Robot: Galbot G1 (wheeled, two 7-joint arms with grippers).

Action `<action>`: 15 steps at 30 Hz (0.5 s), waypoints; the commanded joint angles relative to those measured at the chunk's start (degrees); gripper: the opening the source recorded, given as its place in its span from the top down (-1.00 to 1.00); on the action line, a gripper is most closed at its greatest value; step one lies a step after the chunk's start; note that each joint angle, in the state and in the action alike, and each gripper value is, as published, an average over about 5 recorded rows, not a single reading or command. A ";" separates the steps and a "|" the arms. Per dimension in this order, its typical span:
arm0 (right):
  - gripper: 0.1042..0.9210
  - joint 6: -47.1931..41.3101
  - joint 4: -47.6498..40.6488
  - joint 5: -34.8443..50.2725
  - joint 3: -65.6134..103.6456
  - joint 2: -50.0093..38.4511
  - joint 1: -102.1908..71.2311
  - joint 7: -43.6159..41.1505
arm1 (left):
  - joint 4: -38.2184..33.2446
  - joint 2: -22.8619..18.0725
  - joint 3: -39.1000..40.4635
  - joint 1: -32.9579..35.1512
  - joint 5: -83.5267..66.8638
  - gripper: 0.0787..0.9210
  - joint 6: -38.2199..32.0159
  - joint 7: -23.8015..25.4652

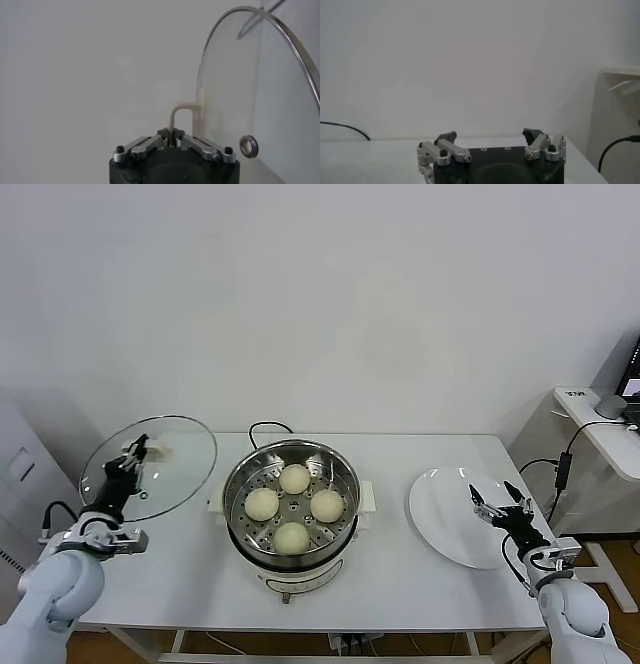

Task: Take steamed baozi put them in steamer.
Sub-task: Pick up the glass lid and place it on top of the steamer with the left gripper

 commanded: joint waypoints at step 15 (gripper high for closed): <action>-0.76 -0.19 -0.45 -0.06 0.20 -0.49 0.23 0.01 | -16.09 -4.54 31.50 -11.36 19.27 0.94 35.23 14.94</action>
